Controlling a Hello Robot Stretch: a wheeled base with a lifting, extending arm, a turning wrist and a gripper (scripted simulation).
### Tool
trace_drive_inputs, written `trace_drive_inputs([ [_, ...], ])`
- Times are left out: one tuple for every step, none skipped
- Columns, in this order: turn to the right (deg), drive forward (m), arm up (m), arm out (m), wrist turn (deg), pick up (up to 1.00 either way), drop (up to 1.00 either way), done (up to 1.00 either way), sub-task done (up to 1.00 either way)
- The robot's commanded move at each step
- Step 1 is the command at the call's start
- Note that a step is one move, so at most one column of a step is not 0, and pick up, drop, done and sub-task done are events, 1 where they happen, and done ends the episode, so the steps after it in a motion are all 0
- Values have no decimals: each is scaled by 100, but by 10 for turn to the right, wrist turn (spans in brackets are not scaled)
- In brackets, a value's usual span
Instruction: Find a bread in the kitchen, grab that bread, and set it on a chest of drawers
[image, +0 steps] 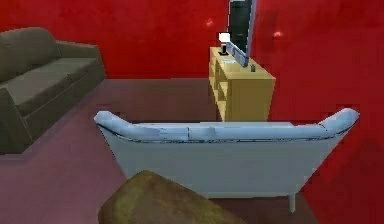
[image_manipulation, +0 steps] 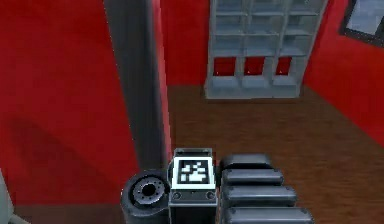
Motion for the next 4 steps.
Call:
trace_drive_inputs([
  [0,30,0,0,0,0,0,0,0],
  [-450,0,0,0,0,0,0,0,0],
  [-270,0,0,0,0,0,0,0,0],
  [0,30,0,0,0,0,0,0,0],
])
